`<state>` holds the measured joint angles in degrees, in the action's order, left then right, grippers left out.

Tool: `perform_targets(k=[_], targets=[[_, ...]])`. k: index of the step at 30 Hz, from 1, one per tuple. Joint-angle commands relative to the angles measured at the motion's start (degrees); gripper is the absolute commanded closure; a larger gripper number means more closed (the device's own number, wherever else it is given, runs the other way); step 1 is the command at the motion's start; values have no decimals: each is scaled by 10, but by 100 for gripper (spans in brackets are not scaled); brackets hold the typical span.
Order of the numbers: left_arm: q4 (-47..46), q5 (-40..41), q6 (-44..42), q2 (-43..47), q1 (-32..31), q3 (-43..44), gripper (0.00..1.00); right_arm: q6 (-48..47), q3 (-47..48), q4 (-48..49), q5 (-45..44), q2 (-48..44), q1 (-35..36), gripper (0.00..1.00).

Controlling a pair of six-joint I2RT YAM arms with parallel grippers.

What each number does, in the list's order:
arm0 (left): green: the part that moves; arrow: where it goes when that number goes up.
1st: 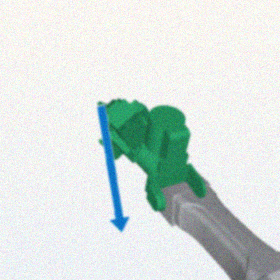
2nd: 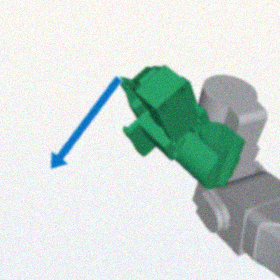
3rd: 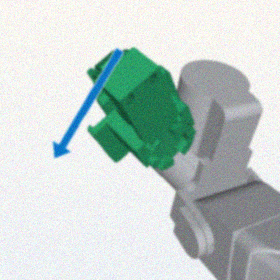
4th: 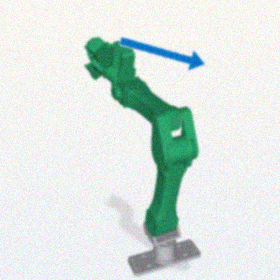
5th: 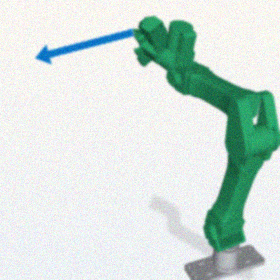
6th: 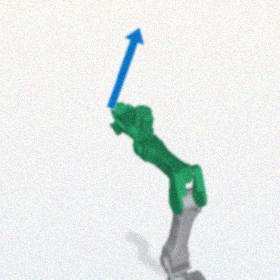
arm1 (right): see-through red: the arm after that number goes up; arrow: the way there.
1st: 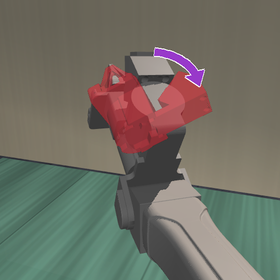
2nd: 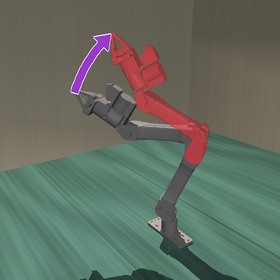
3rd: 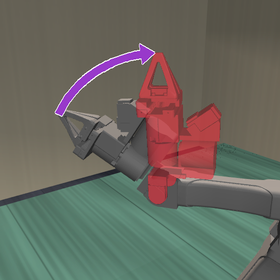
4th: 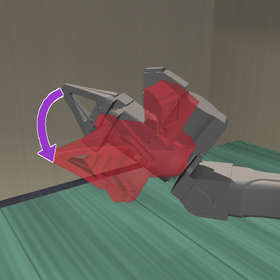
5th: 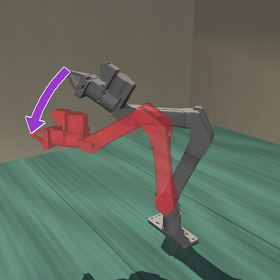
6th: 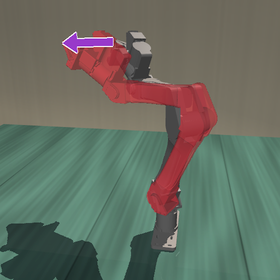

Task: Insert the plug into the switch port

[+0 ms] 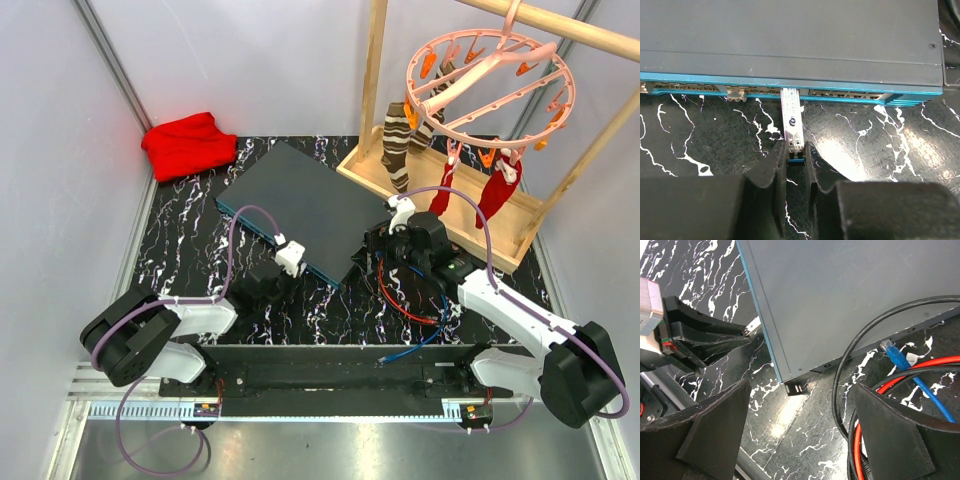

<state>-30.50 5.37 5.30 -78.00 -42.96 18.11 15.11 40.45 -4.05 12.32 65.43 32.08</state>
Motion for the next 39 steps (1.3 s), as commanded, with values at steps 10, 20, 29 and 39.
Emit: perform_targets(k=[10, 20, 29, 39], targets=[[-121, -85, -39, -5, 11, 34, 100, 0, 5, 31, 17, 3, -4, 7], [-93, -118, -49, -7, 30, 70, 100, -10, 4, 32, 26, 0, -4, 7], [-27, -109, -49, 28, 31, 93, 100, -14, 3, 32, 24, -7, -4, 7], [-15, -101, -68, 17, 37, 109, 100, -19, 3, 27, 22, -11, -4, 7]])
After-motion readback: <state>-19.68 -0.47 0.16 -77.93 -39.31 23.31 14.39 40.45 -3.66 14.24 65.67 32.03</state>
